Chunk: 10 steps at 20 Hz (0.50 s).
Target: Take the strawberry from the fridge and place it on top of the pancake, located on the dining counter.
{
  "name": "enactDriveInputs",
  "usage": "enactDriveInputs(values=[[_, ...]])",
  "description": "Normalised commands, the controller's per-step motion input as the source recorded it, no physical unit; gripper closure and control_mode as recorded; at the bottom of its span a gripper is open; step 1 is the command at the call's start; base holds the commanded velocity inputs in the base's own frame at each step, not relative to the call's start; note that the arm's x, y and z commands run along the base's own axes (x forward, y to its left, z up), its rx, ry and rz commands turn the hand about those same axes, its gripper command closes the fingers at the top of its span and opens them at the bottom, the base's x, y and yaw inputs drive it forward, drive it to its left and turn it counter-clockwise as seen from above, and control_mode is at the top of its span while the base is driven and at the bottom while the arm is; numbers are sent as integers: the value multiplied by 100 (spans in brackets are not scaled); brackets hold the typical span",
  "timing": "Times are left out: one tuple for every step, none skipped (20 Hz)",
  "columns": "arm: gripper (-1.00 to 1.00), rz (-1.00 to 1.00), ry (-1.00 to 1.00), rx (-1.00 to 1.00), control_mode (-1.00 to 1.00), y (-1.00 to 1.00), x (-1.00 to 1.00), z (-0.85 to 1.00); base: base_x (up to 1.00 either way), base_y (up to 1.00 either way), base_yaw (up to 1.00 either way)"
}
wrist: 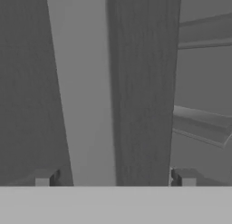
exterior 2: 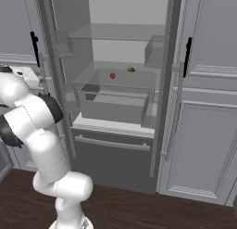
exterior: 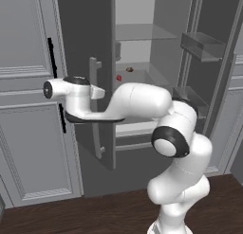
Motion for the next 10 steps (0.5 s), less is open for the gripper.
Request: enactDriveInputs(values=[[-100,16,0,4,-100,0,-18,0,0,0,0],[-100,19,0,5,-100,0,-11,0,0,0,0],[-100,20,0,4,-100,0,-25,0,0,0,0],[-100,23,0,4,-100,0,-55,0,0,0,0],[-100,24,0,8,-100,-31,-89,0,0,0,0],[-100,21,0,13,-100,-52,-100,0,0,0,0],[-100,19,0,12,-100,-63,-100,0,0,0,0],[-100,20,0,15,-100,-69,-100,0,0,0,0],[-100,21,0,16,-100,-79,-100,0,0,0,0],[-100,22,0,18,-100,-81,-100,0,0,0,0]])
